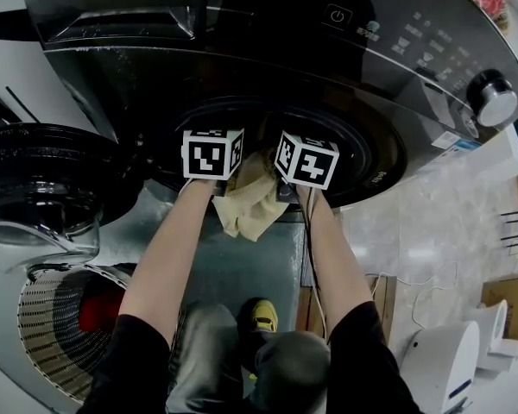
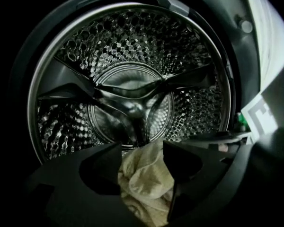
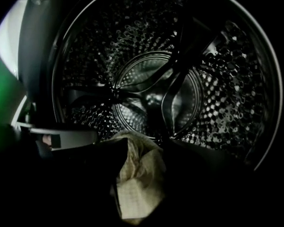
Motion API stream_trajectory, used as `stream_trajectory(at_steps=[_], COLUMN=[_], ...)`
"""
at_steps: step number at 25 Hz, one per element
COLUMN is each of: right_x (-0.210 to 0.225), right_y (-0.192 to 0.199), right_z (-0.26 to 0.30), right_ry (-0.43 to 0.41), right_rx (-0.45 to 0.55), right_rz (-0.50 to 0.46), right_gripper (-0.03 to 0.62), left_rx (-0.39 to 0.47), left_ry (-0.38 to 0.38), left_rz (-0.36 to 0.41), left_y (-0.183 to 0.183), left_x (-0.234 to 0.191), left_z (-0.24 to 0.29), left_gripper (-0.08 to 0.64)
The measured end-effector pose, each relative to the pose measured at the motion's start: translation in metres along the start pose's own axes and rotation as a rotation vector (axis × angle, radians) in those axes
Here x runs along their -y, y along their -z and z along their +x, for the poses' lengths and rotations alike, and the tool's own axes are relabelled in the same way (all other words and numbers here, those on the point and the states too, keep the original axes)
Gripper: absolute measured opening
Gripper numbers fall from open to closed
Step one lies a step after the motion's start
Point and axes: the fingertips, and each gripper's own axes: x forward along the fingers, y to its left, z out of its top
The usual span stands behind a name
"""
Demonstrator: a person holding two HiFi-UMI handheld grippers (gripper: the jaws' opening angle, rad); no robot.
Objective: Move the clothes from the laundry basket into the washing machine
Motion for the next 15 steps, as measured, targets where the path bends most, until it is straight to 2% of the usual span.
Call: stream_trajectory(at_steps=[15], right_x=[-0.0017], right_y=[0.0023], right_z=[-0.0031], right_ry=[-0.026], right_rx=[0.002], right_rz=[0.022], right_gripper=[0.225], left_rx=[-0.017], left_ry=[-0.004], left_rz=[0.008], left_y=[0.0048], left_x=[0.0052], left_z=[0.0011], left_gripper=[0.268])
